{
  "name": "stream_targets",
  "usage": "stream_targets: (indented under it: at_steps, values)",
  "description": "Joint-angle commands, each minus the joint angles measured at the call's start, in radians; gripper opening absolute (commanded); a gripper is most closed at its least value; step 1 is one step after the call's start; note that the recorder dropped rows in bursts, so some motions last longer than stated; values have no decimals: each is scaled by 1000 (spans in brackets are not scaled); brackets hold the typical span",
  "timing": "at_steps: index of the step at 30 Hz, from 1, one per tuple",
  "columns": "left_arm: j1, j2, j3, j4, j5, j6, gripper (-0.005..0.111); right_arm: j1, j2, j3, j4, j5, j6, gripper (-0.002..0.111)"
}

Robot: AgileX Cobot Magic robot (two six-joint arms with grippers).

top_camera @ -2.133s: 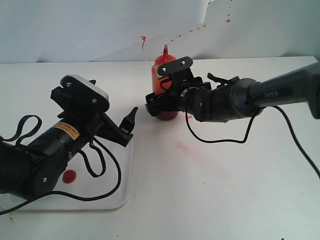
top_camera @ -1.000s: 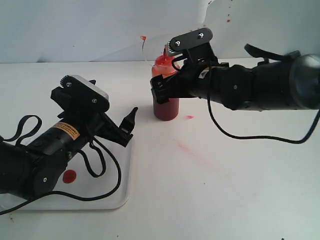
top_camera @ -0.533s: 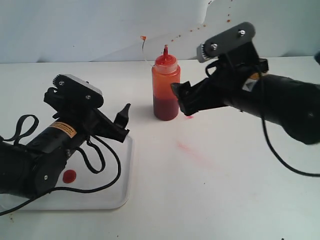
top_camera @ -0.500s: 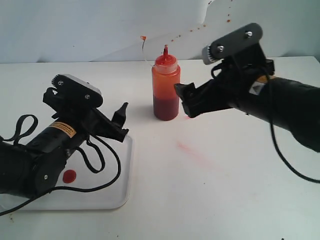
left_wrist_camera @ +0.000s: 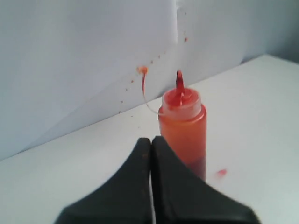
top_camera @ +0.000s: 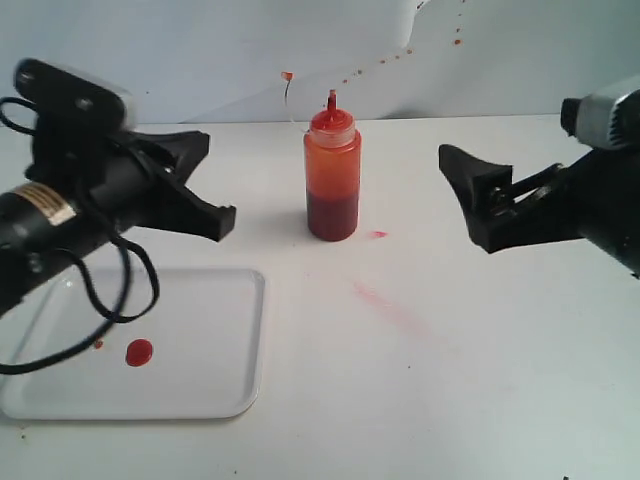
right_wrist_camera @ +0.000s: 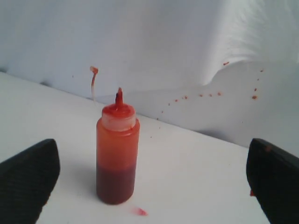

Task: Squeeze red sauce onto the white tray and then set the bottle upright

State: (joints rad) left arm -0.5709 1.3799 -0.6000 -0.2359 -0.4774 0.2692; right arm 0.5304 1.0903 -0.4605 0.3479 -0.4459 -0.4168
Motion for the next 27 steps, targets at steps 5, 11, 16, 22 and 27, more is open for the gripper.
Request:
stream_targets:
  at_steps: [5,11,16,22,27]
  values:
    - [2,-323,82,33,31,-206,0,-4,-42,6,3,-83,10,105]
    - [2,-491,135,67,94,-218,0,-4,-40,6,4,-88,10,105]
    - [2,-590,148,67,182,-218,0,-4,-40,6,4,-88,10,105]
    - [2,-668,148,67,215,-218,0,-4,-40,6,4,-88,10,105]
    - [2,-712,148,67,215,-209,0,-4,-40,6,4,-89,10,105]
